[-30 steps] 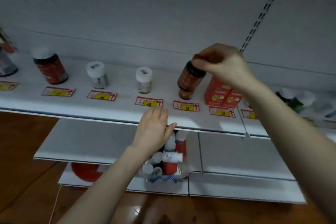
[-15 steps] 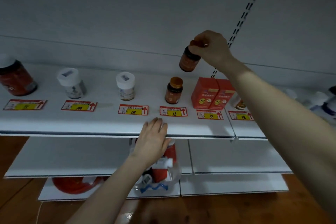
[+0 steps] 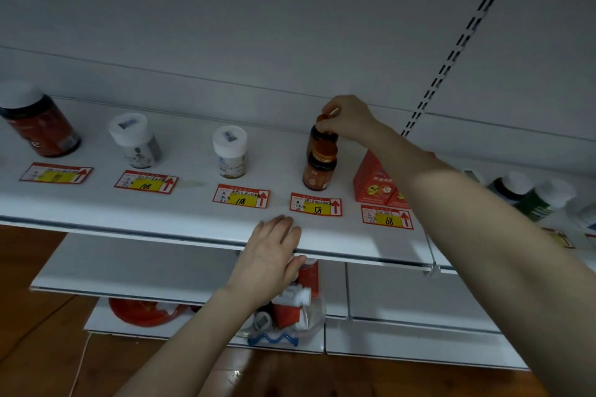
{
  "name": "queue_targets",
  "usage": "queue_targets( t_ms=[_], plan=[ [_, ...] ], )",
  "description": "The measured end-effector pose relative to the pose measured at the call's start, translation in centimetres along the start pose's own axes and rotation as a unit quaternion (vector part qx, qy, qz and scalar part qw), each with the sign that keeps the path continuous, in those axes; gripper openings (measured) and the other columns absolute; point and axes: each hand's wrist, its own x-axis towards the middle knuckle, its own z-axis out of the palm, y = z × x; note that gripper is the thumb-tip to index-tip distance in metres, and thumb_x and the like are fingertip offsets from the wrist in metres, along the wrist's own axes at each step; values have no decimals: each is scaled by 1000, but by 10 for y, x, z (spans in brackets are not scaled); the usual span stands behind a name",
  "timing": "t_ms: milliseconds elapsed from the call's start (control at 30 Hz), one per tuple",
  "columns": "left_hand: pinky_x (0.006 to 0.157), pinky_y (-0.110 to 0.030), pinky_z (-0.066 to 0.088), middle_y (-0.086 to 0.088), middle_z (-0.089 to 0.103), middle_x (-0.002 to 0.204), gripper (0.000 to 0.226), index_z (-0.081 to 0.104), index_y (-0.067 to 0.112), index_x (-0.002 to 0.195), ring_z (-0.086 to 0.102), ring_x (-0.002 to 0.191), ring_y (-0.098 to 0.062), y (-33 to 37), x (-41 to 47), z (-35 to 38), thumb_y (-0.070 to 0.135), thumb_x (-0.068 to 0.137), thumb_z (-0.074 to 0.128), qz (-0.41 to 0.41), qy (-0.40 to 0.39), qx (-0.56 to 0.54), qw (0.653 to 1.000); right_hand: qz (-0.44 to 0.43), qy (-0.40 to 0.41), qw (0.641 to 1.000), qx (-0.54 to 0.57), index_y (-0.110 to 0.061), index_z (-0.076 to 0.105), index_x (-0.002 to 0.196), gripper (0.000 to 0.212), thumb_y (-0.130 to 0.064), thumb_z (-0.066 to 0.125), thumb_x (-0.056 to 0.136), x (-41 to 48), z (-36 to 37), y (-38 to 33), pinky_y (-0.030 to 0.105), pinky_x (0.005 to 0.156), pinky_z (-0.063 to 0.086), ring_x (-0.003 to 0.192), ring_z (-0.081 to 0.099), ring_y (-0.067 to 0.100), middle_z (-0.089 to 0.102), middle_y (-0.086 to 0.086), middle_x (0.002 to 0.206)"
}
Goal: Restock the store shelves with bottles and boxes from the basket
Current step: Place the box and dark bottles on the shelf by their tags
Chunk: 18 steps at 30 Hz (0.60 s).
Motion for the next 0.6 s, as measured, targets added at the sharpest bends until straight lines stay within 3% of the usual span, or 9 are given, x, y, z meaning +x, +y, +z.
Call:
queue_targets(
  t_ms=[67,333,600],
  plan=[
    [83,-43,53,-15,65,105,44,65,5,99,63,98,-32,0,0,0,38,80,43,1,4,1,1000,0,-10,1000,3,-8,57,116,42,-15,70,77,2,5,2,15,56,41,93,52,15,57,11,118],
    [83,-40,53,-15,66,104,45,66,6,99,64,97,-30,0,0,-1,39,81,42,4,13,9,1000,3,-21,1000,-15,-7,57,115,41,-16,69,77,7,9,6,25,72,43,101,53,19,55,11,120],
    [83,-42,53,-15,66,105,45,66,5,99,64,98,-31,0,0,-1,39,81,43,-1,11,3,1000,2,-35,999,-19,-9,54,117,40,-19,66,80,6,8,7,25,69,44,96,50,17,55,11,120]
  ],
)
